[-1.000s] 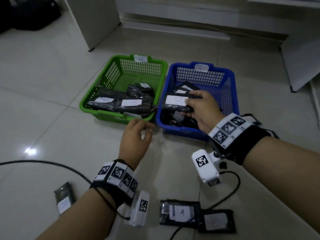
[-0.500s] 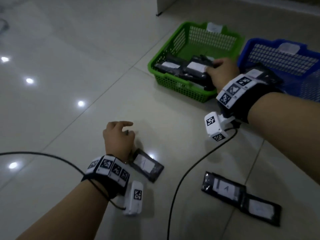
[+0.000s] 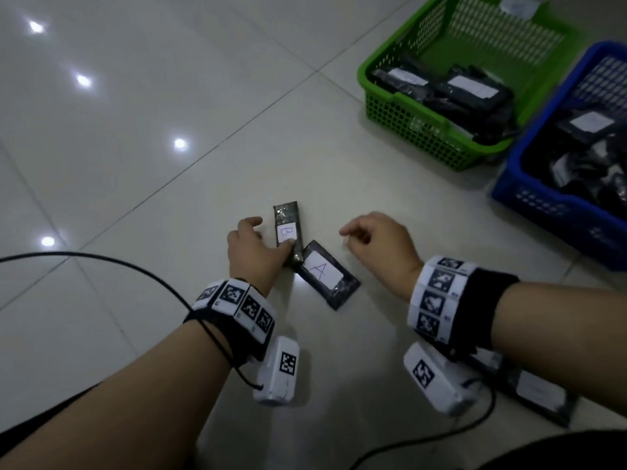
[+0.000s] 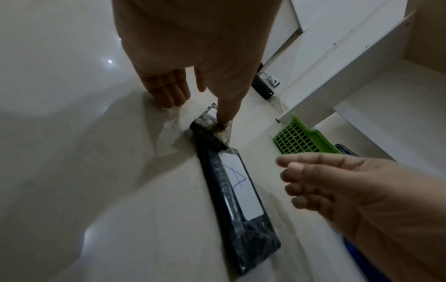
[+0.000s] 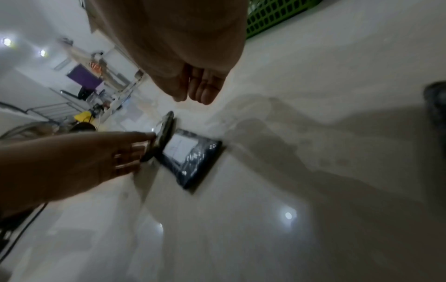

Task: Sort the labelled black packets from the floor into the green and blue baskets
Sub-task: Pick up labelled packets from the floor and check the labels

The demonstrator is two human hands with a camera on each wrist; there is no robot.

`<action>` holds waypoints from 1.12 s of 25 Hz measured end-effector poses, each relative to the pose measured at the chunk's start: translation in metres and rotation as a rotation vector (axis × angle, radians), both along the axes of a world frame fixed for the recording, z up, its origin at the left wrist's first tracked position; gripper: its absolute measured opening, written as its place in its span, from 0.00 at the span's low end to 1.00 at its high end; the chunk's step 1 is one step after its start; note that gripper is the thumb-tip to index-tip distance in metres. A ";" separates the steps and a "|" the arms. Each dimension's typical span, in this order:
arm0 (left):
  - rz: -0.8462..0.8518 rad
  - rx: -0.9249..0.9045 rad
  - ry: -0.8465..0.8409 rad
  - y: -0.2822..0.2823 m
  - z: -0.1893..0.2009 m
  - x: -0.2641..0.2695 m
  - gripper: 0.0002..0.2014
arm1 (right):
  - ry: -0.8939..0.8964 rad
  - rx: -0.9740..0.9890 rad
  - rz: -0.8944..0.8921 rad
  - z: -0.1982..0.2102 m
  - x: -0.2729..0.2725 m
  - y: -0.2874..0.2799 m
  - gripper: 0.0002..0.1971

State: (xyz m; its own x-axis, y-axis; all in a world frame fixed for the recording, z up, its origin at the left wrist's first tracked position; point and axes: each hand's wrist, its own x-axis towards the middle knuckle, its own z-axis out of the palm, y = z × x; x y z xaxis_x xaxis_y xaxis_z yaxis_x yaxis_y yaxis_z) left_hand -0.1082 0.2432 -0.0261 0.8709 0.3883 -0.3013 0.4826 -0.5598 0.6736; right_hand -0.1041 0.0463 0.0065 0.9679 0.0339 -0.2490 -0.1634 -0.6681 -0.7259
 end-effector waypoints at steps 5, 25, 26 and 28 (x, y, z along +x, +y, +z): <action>0.045 -0.147 0.047 0.001 0.006 -0.003 0.32 | 0.191 -0.222 0.240 -0.011 -0.022 0.023 0.35; -0.097 -0.887 -0.115 -0.124 0.078 0.076 0.16 | -0.085 0.398 -0.532 0.053 0.060 -0.122 0.08; -0.110 -0.908 -0.125 -0.132 0.082 0.081 0.17 | -0.141 0.382 -0.561 0.059 0.068 -0.132 0.08; -0.130 -0.944 -0.139 -0.149 0.088 0.092 0.20 | -0.223 0.357 -0.622 0.070 0.083 -0.152 0.10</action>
State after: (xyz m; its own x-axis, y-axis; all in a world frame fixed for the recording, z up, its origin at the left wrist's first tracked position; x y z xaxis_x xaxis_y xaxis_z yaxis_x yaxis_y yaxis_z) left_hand -0.0160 0.0944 0.0622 0.9416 -0.0634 -0.3308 0.3367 0.1987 0.9204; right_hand -0.0207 -0.1060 0.0763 0.8608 -0.4943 -0.1210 -0.2575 -0.2180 -0.9414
